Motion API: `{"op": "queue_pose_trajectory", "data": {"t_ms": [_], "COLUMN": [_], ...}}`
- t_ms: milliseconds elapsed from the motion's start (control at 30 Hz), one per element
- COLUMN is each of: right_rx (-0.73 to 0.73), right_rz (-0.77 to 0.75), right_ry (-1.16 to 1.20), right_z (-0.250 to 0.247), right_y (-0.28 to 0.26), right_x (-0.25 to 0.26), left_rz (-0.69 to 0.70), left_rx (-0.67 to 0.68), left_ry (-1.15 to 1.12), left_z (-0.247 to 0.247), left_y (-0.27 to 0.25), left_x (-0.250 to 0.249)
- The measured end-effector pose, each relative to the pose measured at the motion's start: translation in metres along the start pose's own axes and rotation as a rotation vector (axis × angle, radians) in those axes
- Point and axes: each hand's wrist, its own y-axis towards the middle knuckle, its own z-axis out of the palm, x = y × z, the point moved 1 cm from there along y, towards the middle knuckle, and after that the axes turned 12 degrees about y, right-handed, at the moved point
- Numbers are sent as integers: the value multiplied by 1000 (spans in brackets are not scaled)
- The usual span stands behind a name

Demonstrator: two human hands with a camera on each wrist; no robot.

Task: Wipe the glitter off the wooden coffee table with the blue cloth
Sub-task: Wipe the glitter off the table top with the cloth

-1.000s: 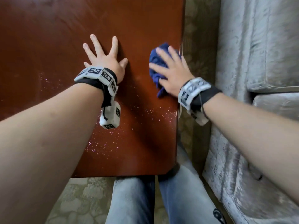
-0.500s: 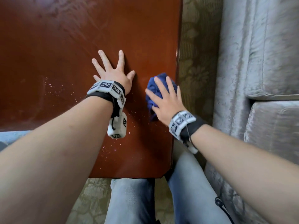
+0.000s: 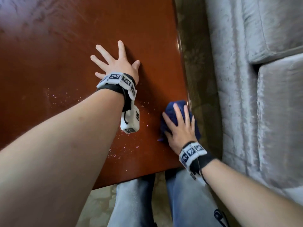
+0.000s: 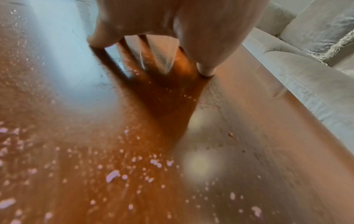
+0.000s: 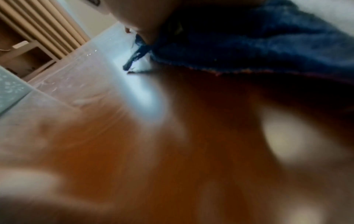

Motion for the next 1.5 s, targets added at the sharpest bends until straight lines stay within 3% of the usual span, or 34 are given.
{"op": "queue_pose_trajectory", "data": {"t_ms": [133,400,500,700,800,967,1067,1133,1233,1367,1500], "right_rx": [11,-255,-255,-148,-143,-196,-388,-429,-317,-100,-197], "right_rz": [73,159,151,250,285,383,396,383,315,190,247], "right_ry": [35,97,98,123,141,204,239,222,162,167,146], "right_z": [14,-25,-12,53,62,36,2,-14,-8,17,0], "right_y": [-18,75,53,-55,-66,-26,35,71,77,25,46], "right_x": [7,30,29,35,35,37,40,50,73,72,60], "left_rz": [8,19,14,10,7,14,48,83,140,199,260], "left_rx": [-5,16,25,48,61,86,94,87,51,18,1], "left_ry": [41,81,103,113,127,128,144,166,185,204,191], "left_z": [-1,-2,-5,-7,-9,-14,-23,-28,-34,-36,-35], "left_y": [-1,-1,0,-3,-4,-4,3,11,23,32,36], "left_x": [1,0,0,0,-1,-1,3,9,22,32,40]}}
